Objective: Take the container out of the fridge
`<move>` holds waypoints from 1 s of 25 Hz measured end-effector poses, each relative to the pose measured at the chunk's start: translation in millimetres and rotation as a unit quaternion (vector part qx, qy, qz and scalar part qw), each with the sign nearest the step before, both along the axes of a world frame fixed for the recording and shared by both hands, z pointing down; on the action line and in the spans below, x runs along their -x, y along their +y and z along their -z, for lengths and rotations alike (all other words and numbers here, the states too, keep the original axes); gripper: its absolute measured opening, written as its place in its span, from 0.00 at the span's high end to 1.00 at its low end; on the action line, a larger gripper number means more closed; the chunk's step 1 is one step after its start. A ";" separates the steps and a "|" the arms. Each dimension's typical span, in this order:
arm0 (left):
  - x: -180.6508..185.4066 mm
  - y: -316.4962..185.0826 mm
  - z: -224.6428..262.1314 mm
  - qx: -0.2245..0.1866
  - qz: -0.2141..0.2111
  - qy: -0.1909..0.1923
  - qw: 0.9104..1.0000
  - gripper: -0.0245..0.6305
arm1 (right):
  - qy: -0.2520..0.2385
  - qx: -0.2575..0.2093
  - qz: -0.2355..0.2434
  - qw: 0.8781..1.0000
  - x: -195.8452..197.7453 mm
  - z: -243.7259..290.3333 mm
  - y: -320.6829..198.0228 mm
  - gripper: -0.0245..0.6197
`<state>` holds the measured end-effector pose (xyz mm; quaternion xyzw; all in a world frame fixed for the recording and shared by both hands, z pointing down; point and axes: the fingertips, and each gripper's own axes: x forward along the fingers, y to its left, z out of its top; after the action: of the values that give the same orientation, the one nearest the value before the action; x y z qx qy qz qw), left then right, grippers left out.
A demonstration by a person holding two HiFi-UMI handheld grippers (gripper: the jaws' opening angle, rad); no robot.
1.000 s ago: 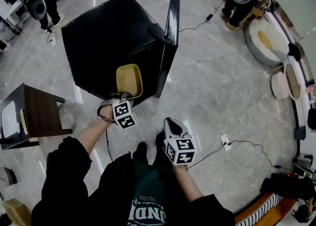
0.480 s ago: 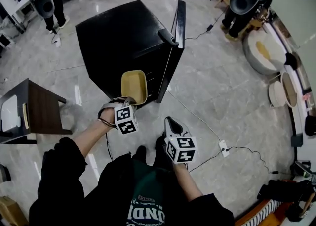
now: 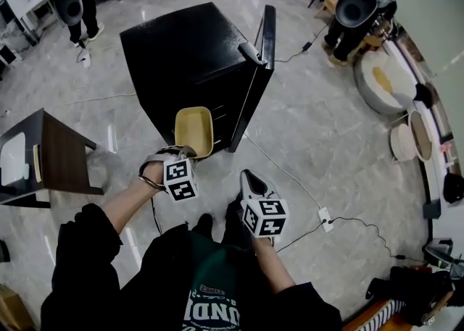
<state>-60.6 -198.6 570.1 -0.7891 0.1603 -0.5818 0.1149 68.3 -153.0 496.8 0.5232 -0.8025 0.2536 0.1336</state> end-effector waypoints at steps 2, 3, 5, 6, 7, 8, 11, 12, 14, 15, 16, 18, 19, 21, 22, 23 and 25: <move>1.2 4.0 -1.2 0.001 0.000 0.000 1.000 0.92 | -0.001 -0.001 0.000 1.000 2.5 -1.0 3.2 0.91; 1.7 6.2 -1.9 0.001 0.000 0.000 1.000 0.92 | -0.002 -0.001 0.001 1.000 3.8 -1.7 5.0 0.91; 2.8 10.6 -2.7 0.001 0.000 0.000 1.000 0.92 | -0.002 -0.001 0.001 1.000 6.2 -2.5 8.4 0.91; 3.4 12.6 -2.7 0.002 0.000 0.000 1.000 0.92 | -0.003 -0.002 0.001 1.000 7.1 -2.6 9.9 0.91; 3.9 14.4 -2.7 0.003 0.000 0.000 1.000 0.92 | -0.003 -0.002 0.002 1.000 7.7 -2.5 11.2 0.91; 4.5 15.9 -2.7 0.004 0.000 0.000 1.000 0.92 | -0.003 -0.002 0.001 1.000 8.1 -2.4 12.3 0.91; 6.7 17.6 -3.3 0.004 0.000 -0.002 1.000 0.92 | -0.004 -0.003 0.001 1.000 8.3 -2.3 14.1 0.91; 7.6 17.6 -3.4 0.004 0.001 -0.002 1.000 0.92 | -0.004 -0.004 0.001 1.000 8.2 -1.7 14.2 0.91; 9.0 17.4 -3.4 0.005 0.002 -0.003 1.000 0.92 | -0.004 -0.005 0.000 1.000 7.7 -0.3 14.4 0.91; 9.2 17.3 -3.2 0.006 0.002 -0.003 1.000 0.92 | -0.004 -0.005 -0.001 1.000 7.3 0.0 14.6 0.91; 9.0 17.2 -2.9 0.005 0.003 -0.002 1.000 0.92 | -0.003 -0.004 -0.001 1.000 7.0 0.0 14.8 0.91; 8.3 17.3 -3.1 0.005 0.002 -0.001 1.000 0.92 | -0.003 -0.004 -0.001 1.000 6.8 -0.7 15.9 0.91; 8.0 17.6 -3.8 0.005 0.002 -0.001 1.000 0.92 | -0.002 -0.003 0.000 1.000 6.8 -1.4 16.9 0.91; 7.3 18.7 -5.1 0.006 0.002 -0.002 1.000 0.92 | -0.002 -0.002 0.002 1.000 6.8 -2.9 19.0 0.91; 6.9 19.0 -5.5 0.006 0.002 -0.003 1.000 0.92 | -0.001 -0.001 0.003 1.000 6.9 -3.5 19.6 0.91; 6.7 19.2 -5.9 0.007 0.002 -0.002 1.000 0.92 | -0.001 0.000 0.004 1.000 6.9 -3.9 19.8 0.91; 6.6 19.4 -6.8 0.009 0.002 -0.003 1.000 0.92 | 0.000 0.000 0.004 1.000 6.5 -4.1 19.4 0.91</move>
<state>-67.2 -179.2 576.9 -0.7881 0.1565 -0.5855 0.1073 61.8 -133.6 500.9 0.5197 -0.8047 0.2534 0.1347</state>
